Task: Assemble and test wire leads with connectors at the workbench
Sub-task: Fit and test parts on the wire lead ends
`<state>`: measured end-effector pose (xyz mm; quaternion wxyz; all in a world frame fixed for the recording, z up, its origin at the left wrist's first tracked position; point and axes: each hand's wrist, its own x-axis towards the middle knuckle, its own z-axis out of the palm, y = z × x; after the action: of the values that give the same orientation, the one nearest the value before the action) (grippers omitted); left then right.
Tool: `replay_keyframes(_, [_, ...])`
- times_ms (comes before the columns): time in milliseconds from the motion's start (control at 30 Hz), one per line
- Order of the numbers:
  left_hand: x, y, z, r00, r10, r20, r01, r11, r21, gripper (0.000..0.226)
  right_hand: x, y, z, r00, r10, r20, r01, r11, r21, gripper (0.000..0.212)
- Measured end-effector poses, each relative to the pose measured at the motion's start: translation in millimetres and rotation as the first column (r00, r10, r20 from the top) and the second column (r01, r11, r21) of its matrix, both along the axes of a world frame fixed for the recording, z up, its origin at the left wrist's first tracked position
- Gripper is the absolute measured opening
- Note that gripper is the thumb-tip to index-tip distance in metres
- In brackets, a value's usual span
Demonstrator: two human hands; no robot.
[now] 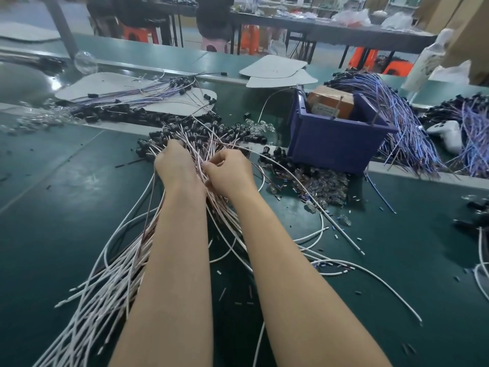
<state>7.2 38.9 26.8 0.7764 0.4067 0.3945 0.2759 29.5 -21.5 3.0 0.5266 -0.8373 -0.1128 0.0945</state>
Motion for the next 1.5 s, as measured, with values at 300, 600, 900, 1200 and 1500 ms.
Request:
replay_keyframes(300, [3, 8, -2, 0.978, 0.007, 0.207, 0.024, 0.989, -0.149, 0.018, -7, -7, 25, 0.936, 0.323, 0.140, -0.299, 0.939, -0.168, 0.012])
replay_keyframes(600, [-7, -7, 27, 0.871, -0.491, 0.013, 0.377, 0.686, 0.623, 0.020, 6, -58, 35, 0.978, 0.155, -0.143, -0.069, 0.876, 0.478, 0.042])
replay_keyframes(900, [11, -108, 45, 0.773, -0.541, -0.331, 0.436, 0.074, 0.897, 0.010, 8, -151, 56, 0.965, -0.263, 0.001, 0.205, 0.752, 0.626, 0.040])
replay_keyframes(1200, [31, -181, 26, 0.565, -0.753, -0.337, 0.571, 0.063, 0.819, 0.021, 13, -254, 59, 0.804, -0.525, -0.279, 0.437, 0.204, 0.876, 0.035])
replay_keyframes(1500, [41, -165, 4, 0.586, -0.728, -0.356, 0.611, 0.108, 0.784, 0.017, 25, -235, 23, 0.962, -0.273, 0.027, 0.249, 0.910, 0.330, 0.022])
